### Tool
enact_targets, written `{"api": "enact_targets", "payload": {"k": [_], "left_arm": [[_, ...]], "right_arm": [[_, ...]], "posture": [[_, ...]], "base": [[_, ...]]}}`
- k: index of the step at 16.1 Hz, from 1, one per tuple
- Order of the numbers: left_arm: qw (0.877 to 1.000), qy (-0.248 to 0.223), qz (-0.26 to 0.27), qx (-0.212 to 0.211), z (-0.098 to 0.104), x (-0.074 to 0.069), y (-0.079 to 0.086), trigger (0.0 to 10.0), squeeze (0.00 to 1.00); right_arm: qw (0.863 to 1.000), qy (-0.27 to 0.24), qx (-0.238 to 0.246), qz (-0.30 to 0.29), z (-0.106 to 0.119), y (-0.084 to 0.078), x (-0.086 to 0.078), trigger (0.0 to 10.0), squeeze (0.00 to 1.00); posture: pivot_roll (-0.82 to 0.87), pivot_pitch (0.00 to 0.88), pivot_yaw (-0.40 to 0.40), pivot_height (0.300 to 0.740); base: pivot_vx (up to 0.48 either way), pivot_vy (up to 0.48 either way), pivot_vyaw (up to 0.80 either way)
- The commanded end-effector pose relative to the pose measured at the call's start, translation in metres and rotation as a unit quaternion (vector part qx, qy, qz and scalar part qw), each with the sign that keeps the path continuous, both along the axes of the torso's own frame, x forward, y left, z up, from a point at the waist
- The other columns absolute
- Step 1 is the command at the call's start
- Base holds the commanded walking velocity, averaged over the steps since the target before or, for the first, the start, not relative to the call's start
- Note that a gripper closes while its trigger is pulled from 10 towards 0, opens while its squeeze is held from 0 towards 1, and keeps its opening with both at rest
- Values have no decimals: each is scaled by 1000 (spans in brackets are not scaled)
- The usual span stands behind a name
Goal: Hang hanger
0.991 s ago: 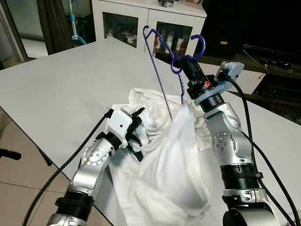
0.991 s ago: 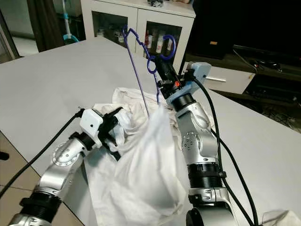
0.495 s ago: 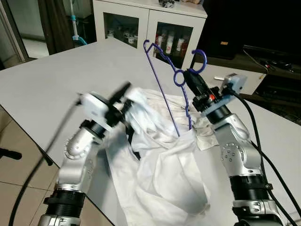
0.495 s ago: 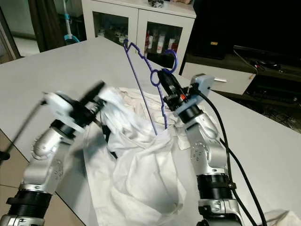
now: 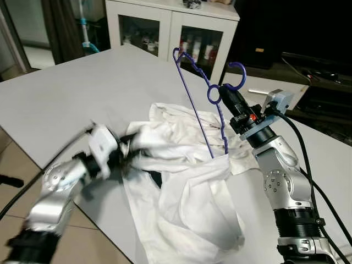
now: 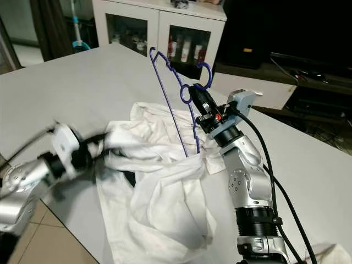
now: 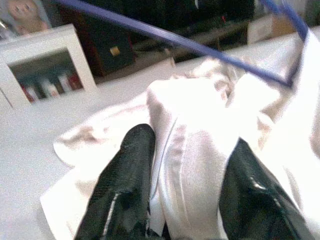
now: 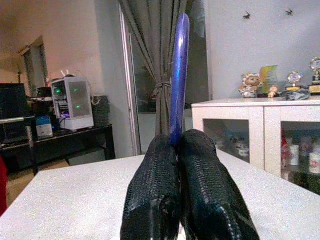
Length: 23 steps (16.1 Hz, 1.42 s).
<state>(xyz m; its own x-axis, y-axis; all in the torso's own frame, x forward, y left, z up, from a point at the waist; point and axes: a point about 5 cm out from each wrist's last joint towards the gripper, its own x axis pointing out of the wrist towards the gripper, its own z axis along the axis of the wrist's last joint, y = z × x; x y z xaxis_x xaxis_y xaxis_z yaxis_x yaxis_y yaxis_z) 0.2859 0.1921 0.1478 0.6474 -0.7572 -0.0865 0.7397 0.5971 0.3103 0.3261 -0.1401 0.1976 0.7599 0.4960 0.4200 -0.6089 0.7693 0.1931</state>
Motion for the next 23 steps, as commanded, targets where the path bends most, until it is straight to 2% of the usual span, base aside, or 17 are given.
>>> {"api": "enact_targets", "payload": {"k": [1, 3, 4, 5, 6, 7, 8, 10, 11, 12, 13, 14, 15, 16, 17, 19, 23], "left_arm": [[999, -1, -28, 23, 7, -3, -3, 10000, 1000], [999, 7, -37, 31, 10, -5, 1, 10000, 1000], [998, 23, -62, 22, 24, -9, 7, 10000, 1000], [997, 18, -69, -2, 37, -10, 11, 10000, 1000], [998, 5, -63, -9, 45, -8, 15, 10000, 1000], [997, 18, -71, 1, 46, -12, 18, 10000, 0], [993, 69, -91, 37, 39, -23, 26, 10000, 0], [991, 87, -88, 46, 38, -27, 35, 10000, 0], [996, 65, -66, 5, 46, -22, 37, 10000, 0], [997, 56, -59, -12, 50, -19, 37, 10000, 0], [997, 29, -28, -72, 59, -9, 35, 10000, 0], [984, 9, 0, -176, 66, 2, 27, 10000, 0], [974, 17, -1, -226, 68, 5, 21, 10000, 0], [971, 21, -4, -236, 67, 6, 19, 10000, 0], [965, 30, -11, -261, 63, 7, 12, 0, 0], [959, 42, -23, -281, 56, 8, 1, 0, 0], [955, 48, -12, -294, 53, 11, -3, 0, 0]], "right_arm": [[1000, -13, -7, -11, 4, -5, -2, 0, 0], [1000, -14, -7, -10, 4, -4, -2, 0, 0], [1000, -14, -8, -6, 4, -4, -2, 0, 0], [1000, -13, -9, -5, 3, -3, -2, 0, 0], [1000, -11, -12, -7, 2, -4, -2, 0, 0], [1000, -10, -13, -8, 2, -4, -2, 0, 0], [1000, -10, -13, -9, 2, -5, -2, 0, 0], [1000, -10, -14, -11, 2, -6, -2, 0, 0], [1000, -11, -14, -10, 2, -6, -3, 0, 0], [1000, -11, -14, -10, 2, -6, -3, 0, 0], [1000, -14, -14, -4, 2, -3, -3, 0, 0], [999, -23, -19, 14, 4, 3, -6, 0, 0], [999, -28, -21, 24, 4, 6, -8, 0, 0], [999, -28, -21, 25, 4, 7, -8, 0, 0], [999, -33, -21, 33, 6, 8, -10, 0, 0], [998, -42, -16, 47, 9, 11, -14, 0, 0], [997, -47, -17, 58, 9, 13, -18, 0, 0]], "posture": [[116, 0, -112, 740], [117, 1, -113, 740], [120, 2, -115, 740], [119, 4, -115, 740], [118, 4, -117, 740], [116, 5, -117, 740], [114, 4, -117, 740], [115, 4, -114, 740], [118, 2, -113, 740], [119, 1, -112, 740], [119, 0, -111, 740], [119, 0, -111, 740], [118, 0, -111, 740], [118, 0, -111, 740], [114, 0, -110, 740], [106, 0, -109, 740], [103, 0, -108, 740]], "base": [[0, 0, 0], [0, 0, 0], [0, 0, 0], [0, 0, 0], [0, 0, 0], [0, 0, 0], [0, 0, 0], [0, 0, 0], [0, 0, 0], [0, 0, 0], [0, 0, 0], [0, 0, 0], [0, 0, 0], [0, 0, 0], [0, 0, 0], [0, 0, 0], [0, 0, 0]]}}
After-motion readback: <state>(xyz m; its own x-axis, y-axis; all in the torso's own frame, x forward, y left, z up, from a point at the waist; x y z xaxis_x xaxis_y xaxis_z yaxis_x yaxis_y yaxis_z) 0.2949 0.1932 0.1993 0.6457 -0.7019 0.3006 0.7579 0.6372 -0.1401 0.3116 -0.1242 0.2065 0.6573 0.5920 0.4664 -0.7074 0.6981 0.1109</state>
